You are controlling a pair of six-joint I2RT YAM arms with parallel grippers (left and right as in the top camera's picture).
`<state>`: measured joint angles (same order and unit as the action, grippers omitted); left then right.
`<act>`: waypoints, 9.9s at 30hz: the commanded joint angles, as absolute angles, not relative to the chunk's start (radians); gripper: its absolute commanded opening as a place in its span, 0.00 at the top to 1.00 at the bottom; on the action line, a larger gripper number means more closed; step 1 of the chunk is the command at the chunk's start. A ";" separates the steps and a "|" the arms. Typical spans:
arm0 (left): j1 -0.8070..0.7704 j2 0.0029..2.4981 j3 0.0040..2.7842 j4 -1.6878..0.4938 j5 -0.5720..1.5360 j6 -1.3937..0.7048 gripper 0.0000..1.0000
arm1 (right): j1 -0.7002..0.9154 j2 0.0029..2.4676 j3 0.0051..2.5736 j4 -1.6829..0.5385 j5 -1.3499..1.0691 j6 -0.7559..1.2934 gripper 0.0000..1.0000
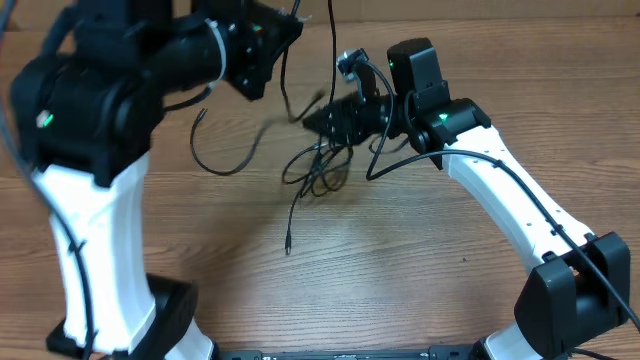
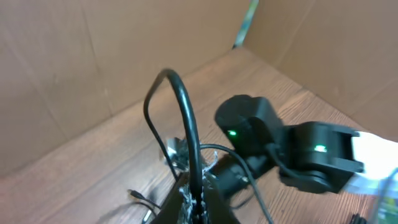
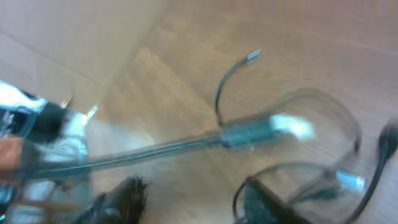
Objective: Untangle cables
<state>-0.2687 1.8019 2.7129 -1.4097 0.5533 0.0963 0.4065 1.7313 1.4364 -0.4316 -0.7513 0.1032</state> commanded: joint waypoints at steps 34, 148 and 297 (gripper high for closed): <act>-0.280 1.965 2.729 -1.474 0.621 0.063 0.96 | 0.387 1.644 2.095 -1.271 -0.342 0.173 0.96; -0.340 1.894 2.726 -1.125 0.991 -0.125 0.96 | 0.299 1.794 2.246 -1.311 -0.346 -0.097 0.96; -0.197 1.582 1.592 -1.424 0.053 -0.382 0.18 | 0.001 1.717 1.130 -0.524 -0.381 0.052 0.37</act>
<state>-0.1822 1.5913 1.5974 -1.4231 0.0383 -0.3679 -0.0048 1.7252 1.1423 -0.5499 -0.3698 0.0528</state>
